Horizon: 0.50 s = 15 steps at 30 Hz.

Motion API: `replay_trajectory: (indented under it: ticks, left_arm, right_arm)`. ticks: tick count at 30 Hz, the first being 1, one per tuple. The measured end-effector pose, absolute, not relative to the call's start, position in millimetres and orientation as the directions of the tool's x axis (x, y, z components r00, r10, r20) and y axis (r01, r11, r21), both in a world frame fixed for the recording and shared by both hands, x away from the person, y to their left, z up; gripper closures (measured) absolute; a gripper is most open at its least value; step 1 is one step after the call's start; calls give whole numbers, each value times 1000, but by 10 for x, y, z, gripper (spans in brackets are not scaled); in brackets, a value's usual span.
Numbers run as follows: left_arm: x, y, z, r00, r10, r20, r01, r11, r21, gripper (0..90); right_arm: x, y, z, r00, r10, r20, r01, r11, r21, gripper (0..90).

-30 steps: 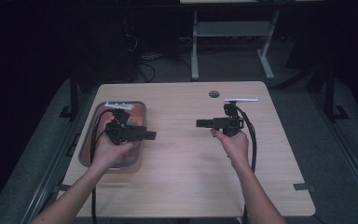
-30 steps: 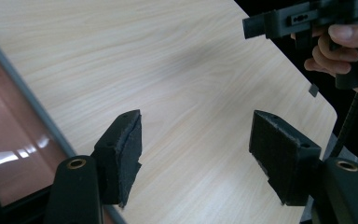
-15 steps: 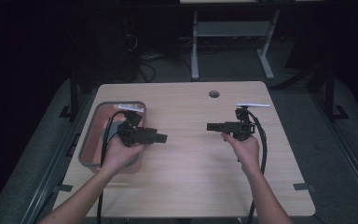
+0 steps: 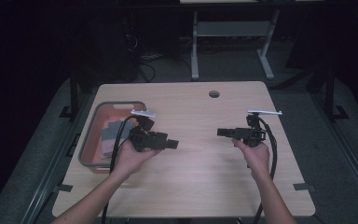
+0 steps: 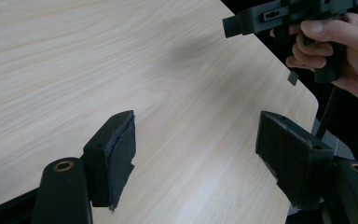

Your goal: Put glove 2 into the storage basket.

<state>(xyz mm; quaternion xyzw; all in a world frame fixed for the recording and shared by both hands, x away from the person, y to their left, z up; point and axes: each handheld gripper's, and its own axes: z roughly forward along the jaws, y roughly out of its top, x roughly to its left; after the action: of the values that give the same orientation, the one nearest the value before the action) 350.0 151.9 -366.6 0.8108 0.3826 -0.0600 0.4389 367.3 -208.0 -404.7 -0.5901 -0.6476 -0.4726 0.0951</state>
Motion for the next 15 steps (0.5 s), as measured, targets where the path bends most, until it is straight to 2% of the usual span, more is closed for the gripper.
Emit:
replay_trajectory:
  ticks: [15]
  left_arm:
    - [3356,1231,-3938,709,538,-455,676,-335,656,279]
  right_arm:
    - [3497,-2433,-4213,-224,684,694,857,-201,475,372]
